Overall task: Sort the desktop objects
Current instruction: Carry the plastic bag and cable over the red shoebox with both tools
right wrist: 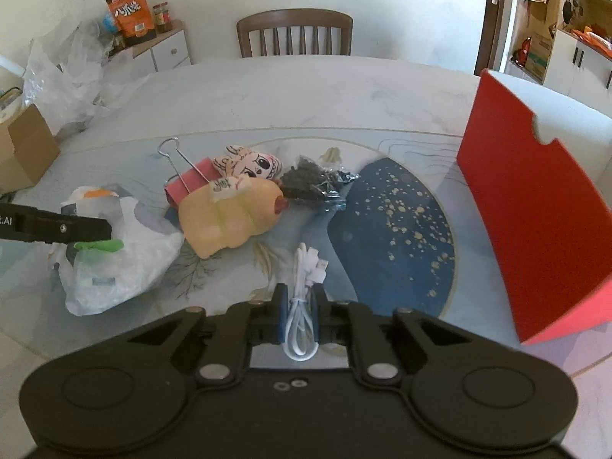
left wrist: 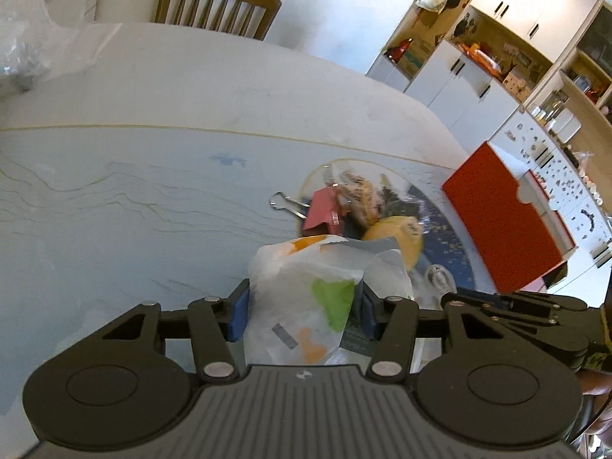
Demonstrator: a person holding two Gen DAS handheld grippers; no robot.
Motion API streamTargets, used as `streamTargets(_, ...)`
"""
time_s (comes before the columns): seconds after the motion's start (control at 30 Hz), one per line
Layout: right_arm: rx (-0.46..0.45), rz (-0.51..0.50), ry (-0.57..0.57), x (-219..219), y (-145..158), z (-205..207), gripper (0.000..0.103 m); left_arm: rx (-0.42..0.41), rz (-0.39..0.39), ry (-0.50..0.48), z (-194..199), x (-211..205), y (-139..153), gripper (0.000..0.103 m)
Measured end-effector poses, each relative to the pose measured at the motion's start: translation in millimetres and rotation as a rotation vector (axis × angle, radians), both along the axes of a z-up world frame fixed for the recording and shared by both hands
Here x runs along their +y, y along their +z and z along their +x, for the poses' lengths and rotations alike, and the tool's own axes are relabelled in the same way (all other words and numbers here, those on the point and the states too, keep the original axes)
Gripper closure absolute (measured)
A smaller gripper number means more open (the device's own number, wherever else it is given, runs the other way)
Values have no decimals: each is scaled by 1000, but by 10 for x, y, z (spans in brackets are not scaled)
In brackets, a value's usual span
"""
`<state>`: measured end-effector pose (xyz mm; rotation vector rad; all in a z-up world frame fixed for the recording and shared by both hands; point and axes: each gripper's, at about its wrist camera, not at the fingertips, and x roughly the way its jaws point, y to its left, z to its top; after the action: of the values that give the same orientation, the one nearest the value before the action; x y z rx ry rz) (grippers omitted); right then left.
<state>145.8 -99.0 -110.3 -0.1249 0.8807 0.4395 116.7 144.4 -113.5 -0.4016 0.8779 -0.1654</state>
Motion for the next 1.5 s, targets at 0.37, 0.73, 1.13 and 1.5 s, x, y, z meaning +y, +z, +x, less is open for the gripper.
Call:
streamTargets(0.37, -43, 28, 18, -189, 210, -232, 94, -10, -21, 0, -218, -220, 173, 50)
streamTargets(0.73, -75, 88, -10, -542, 515, -314, 94, -35, -18, -33, -226, -601, 396, 50)
streamTargets(1.13, -147, 137, -68, -1084, 912, -307, 94, -90, -3, -108, -32, -1176, 688, 50)
streamTargets(1.5, -204, 148, -112, -1630, 1099, -115, 94, -139, 4, -167, 289, -1788, 878, 50)
